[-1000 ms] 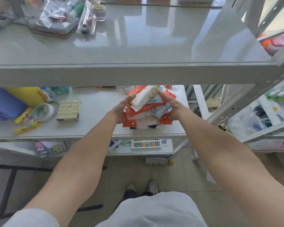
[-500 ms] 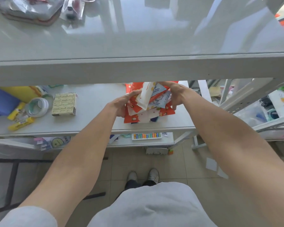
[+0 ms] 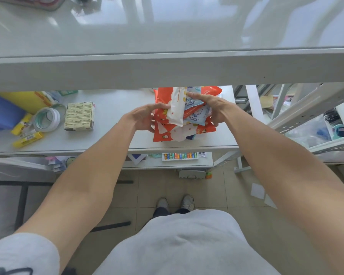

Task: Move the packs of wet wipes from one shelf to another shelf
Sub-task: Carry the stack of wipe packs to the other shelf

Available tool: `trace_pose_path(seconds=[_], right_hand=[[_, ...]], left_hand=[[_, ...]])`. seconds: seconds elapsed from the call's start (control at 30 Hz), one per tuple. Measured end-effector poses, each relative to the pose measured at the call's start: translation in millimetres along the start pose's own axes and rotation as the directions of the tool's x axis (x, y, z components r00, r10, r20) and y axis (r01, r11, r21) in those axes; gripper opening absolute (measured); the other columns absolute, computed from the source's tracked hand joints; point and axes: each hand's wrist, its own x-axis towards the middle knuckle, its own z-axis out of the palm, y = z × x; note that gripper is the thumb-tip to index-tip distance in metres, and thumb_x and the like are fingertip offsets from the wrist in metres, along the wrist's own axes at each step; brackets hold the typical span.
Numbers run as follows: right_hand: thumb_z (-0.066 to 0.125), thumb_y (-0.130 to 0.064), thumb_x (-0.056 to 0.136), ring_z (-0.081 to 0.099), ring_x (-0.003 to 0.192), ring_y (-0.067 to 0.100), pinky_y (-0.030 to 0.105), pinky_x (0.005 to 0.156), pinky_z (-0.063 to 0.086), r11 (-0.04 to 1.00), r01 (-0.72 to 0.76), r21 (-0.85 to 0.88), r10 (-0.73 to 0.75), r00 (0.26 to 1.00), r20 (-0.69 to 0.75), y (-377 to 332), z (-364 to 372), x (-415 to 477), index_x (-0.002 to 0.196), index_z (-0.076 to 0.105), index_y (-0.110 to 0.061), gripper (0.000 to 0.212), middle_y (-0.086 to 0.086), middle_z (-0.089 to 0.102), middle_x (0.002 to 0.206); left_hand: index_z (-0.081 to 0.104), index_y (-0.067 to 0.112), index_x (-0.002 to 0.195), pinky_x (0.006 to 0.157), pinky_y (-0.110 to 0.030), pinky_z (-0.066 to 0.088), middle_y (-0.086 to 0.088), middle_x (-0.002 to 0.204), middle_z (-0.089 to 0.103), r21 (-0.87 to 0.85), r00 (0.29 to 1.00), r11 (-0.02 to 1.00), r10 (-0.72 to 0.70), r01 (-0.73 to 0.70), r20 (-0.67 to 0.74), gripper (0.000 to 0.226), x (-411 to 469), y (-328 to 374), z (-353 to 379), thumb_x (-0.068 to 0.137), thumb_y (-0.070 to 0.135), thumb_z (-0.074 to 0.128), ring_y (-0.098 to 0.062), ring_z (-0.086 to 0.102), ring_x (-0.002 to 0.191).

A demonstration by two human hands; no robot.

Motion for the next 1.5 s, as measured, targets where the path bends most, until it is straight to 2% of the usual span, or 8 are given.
trace_pose_path(seconds=[0.1,0.27,0.4,0.6,0.77,1.03,1.27,1.5], right_hand=[[0.079,-0.070,0.066,0.066,0.100,0.030,0.052,0.095,0.050,1.000,0.004,0.005,-0.004,1.000,0.029,0.3,-2.4,-1.5,0.111,0.063,-0.025,0.065,0.009,0.070,0.111],[0.083,-0.067,0.061,0.067,0.108,0.034,0.054,0.086,0.055,1.000,0.017,0.003,-0.017,0.997,0.070,5.0,-5.0,-0.7,0.116,0.065,-0.026,0.071,0.010,0.070,0.118],[0.090,-0.067,0.046,0.069,0.108,0.034,0.054,0.083,0.059,1.000,0.013,0.017,-0.014,0.997,0.072,8.8,-8.9,3.5,0.123,0.065,-0.025,0.091,0.010,0.070,0.120],[0.084,-0.057,0.070,0.073,0.104,0.030,0.052,0.093,0.058,0.987,0.056,0.149,-0.067,0.995,0.071,13.1,-8.0,7.6,0.106,0.069,-0.021,0.053,0.009,0.074,0.116],[0.078,-0.060,0.076,0.074,0.107,0.030,0.051,0.094,0.058,0.978,0.118,0.174,-0.136,0.986,0.095,20.3,-3.9,5.7,0.113,0.069,-0.023,0.053,0.009,0.076,0.116],[0.061,-0.058,0.092,0.075,0.093,0.026,0.038,0.076,0.062,0.926,0.239,0.293,-0.280,0.954,0.107,54.2,1.7,-0.6,0.120,0.067,-0.020,0.048,0.007,0.078,0.104],[0.061,-0.055,0.093,0.076,0.092,0.025,0.041,0.080,0.061,0.892,0.304,0.334,-0.339,0.939,0.050,68.1,3.1,-15.8,0.118,0.067,-0.025,0.040,0.006,0.079,0.102],[0.063,-0.056,0.091,0.075,0.097,0.028,0.041,0.079,0.062,0.855,0.341,0.390,-0.370,0.929,-0.002,84.4,8.4,-31.4,0.128,0.064,-0.025,0.048,0.008,0.077,0.109]], left_hand=[[0.043,0.019,0.146,0.109,-0.065,0.042,-0.013,0.139,0.060,0.112,0.997,0.992,-0.059,0.053,0.048,0.105,2.9,15.6,-8.5,0.058,0.045,0.093,-0.037,0.063,0.123],[0.039,0.022,0.153,0.119,-0.060,0.029,-0.014,0.143,0.059,0.187,0.987,0.973,-0.148,0.134,0.062,0.122,13.3,29.9,-13.5,0.050,0.047,0.098,-0.037,0.059,0.129],[0.050,0.023,0.146,0.111,-0.059,0.042,-0.010,0.138,0.065,0.060,0.996,0.994,-0.089,0.088,0.015,0.109,16.7,31.6,-2.4,0.054,0.067,0.089,-0.034,0.064,0.124],[0.054,0.020,0.142,0.104,-0.052,0.052,-0.010,0.135,0.068,-0.063,1.000,0.998,0.029,-0.029,-0.003,0.081,19.7,12.6,13.7,0.078,0.068,0.071,-0.032,0.067,0.121],[0.049,0.020,0.149,0.098,-0.047,0.055,-0.008,0.131,0.067,-0.262,0.998,0.964,0.060,-0.051,0.027,0.077,20.9,-8.3,15.8,0.087,0.064,0.063,-0.030,0.067,0.116],[0.045,0.027,0.151,0.097,-0.049,0.054,-0.011,0.150,0.054,-0.234,0.993,0.972,0.064,-0.039,0.101,0.079,16.1,-15.5,27.6,0.086,0.067,0.063,-0.031,0.062,0.126],[0.043,0.027,0.152,0.096,-0.048,0.056,-0.012,0.152,0.053,-0.215,0.983,0.976,0.073,-0.037,0.166,0.076,7.9,-16.6,33.6,0.089,0.065,0.061,-0.032,0.056,0.135],[0.045,0.028,0.150,0.085,-0.045,0.060,-0.009,0.139,0.064,-0.076,0.978,0.996,0.063,-0.049,0.200,0.073,-3.9,-12.3,38.5,0.090,0.068,0.056,-0.027,0.070,0.114]])
